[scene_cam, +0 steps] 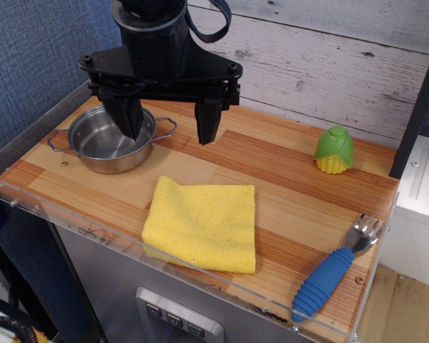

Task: Move the yellow cloth to lean on the green and yellow vegetable

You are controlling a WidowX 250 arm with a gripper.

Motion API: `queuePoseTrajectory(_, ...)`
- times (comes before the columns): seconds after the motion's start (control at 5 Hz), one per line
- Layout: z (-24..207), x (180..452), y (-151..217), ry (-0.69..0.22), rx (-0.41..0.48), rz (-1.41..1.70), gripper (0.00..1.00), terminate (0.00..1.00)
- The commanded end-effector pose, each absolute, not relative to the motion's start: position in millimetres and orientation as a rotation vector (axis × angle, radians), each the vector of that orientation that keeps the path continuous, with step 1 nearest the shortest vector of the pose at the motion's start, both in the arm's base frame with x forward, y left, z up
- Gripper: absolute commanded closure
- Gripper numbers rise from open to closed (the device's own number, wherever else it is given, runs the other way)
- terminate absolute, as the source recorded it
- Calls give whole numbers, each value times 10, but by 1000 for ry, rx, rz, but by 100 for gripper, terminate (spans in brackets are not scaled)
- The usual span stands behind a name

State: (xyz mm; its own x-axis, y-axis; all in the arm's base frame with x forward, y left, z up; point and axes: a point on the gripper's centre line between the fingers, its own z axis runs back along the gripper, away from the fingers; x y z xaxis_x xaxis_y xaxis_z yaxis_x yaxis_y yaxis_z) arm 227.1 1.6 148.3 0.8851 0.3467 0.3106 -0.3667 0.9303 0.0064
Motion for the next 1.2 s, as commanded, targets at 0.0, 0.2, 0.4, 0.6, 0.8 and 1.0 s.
queuePoseTrajectory(0.0, 1483, 2271, 16, -311, 66, 371, 0, 0)
queuePoseTrajectory(0.2, 1271, 2333, -39, -313, 58, 353, 0, 0)
queuePoseTrajectory(0.4, 1030, 2437, -90, -315, 38, 327, 0, 0)
queuePoseTrajectory(0.6, 822, 2546, -129, -308, 19, 337, 0, 0)
queuePoseTrajectory(0.8, 643, 2736, -202, -305, 12, 329, 0, 0)
queuePoseTrajectory(1.0, 513, 2755, -228, -289, 34, 307, 0, 0)
